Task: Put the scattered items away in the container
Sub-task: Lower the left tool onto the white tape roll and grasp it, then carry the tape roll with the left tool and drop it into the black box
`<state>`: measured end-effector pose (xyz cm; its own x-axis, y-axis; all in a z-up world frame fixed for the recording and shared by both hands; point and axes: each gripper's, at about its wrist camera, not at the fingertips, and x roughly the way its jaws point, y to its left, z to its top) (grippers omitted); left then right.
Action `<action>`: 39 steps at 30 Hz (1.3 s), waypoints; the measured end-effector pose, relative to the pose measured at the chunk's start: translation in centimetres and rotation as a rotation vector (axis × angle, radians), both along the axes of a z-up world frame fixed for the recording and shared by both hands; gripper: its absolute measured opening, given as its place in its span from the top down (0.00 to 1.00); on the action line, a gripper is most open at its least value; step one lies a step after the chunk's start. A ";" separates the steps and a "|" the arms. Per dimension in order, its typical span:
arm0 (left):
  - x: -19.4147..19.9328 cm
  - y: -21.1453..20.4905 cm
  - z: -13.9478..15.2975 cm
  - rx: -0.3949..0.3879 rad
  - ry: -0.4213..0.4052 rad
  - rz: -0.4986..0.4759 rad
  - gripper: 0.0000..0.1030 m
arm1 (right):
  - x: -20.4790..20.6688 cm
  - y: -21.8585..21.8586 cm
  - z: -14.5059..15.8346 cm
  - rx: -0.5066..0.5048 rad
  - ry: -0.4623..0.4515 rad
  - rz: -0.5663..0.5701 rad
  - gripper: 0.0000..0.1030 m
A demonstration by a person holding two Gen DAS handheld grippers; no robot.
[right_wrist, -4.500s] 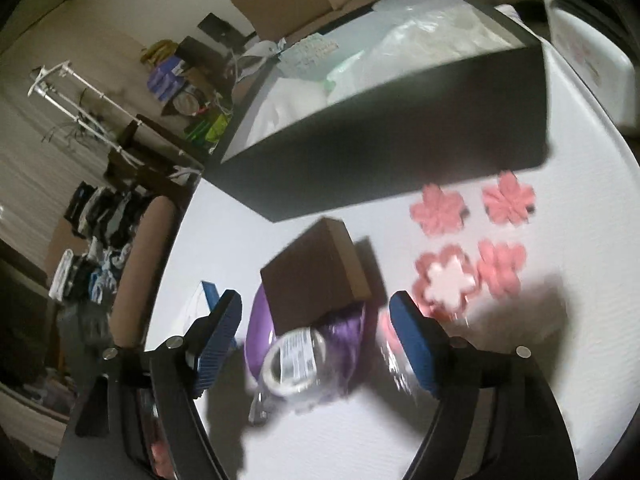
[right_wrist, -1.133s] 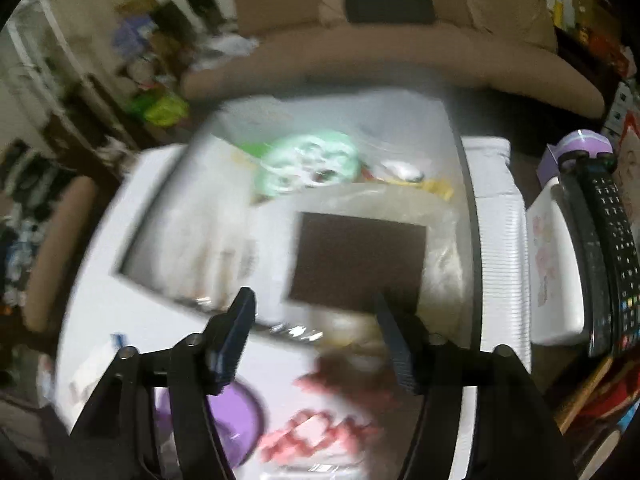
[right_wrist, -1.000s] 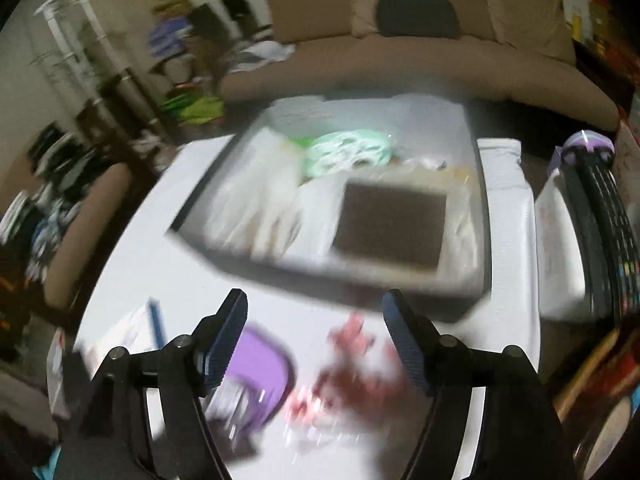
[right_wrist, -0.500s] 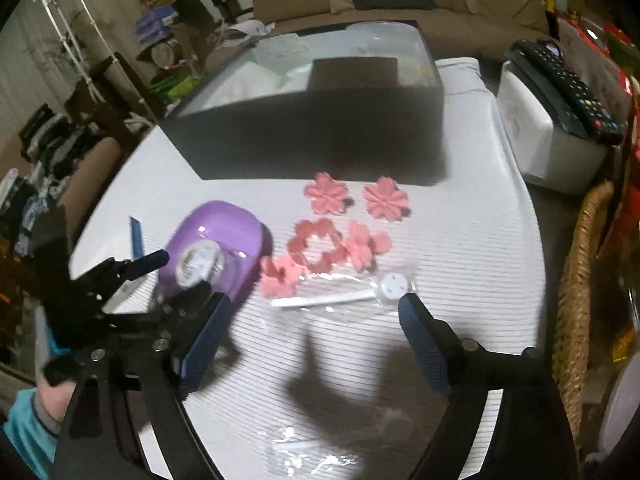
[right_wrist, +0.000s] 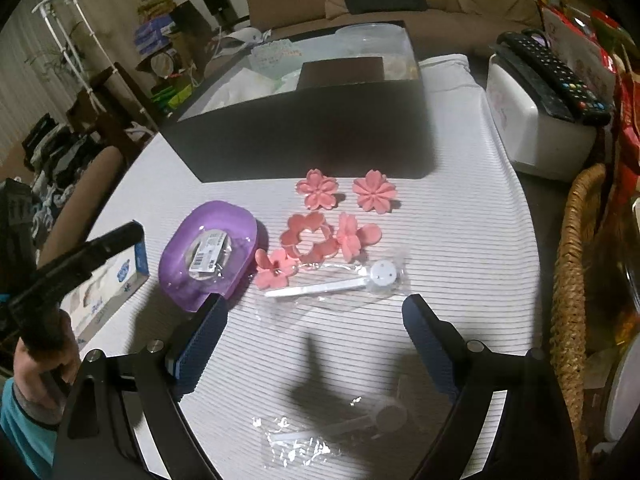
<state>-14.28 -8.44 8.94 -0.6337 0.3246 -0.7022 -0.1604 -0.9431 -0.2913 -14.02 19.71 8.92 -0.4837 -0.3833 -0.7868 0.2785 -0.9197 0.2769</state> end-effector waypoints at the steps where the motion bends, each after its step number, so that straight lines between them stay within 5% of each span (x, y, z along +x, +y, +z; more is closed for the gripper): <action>1: -0.1 0.0 0.0 -0.005 0.009 0.012 0.13 | 0.0 0.1 0.2 -0.010 0.002 0.003 0.11; 2: 0.0 0.3 0.0 -0.021 0.022 0.023 0.00 | 0.0 0.1 0.3 -0.013 0.004 0.004 0.11; 8: -1.3 5.7 -2.9 -0.314 0.016 -0.027 0.00 | -0.1 0.9 1.5 -0.056 0.019 -0.004 0.11; 12: -2.3 7.7 -5.1 -0.369 -0.017 -0.094 0.06 | -0.1 1.5 2.1 -0.085 0.026 -0.009 0.10; 14: -2.8 8.0 -6.2 -0.384 -0.066 -0.107 0.19 | -0.1 1.7 2.2 -0.094 0.027 -0.008 0.10; 17: -3.4 7.6 -7.1 -0.353 -0.106 -0.088 0.22 | -0.3 2.0 2.4 -0.104 0.025 -0.003 0.10; 20: -3.6 6.6 -7.4 -0.281 -0.120 -0.057 0.40 | -0.4 2.5 2.5 -0.125 0.021 -0.009 0.10; 25: -3.2 5.1 -6.2 -0.182 -0.114 -0.016 0.41 | -0.6 3.4 2.5 -0.165 0.009 -0.032 0.10; 34: -2.0 2.3 -0.3 -0.080 -0.019 0.023 0.42 | -0.5 3.0 2.5 -0.170 0.004 -0.017 0.10; 39: -5.3 2.9 4.8 -0.123 0.051 0.035 0.42 | -0.1 2.3 2.3 -0.157 0.001 0.000 0.10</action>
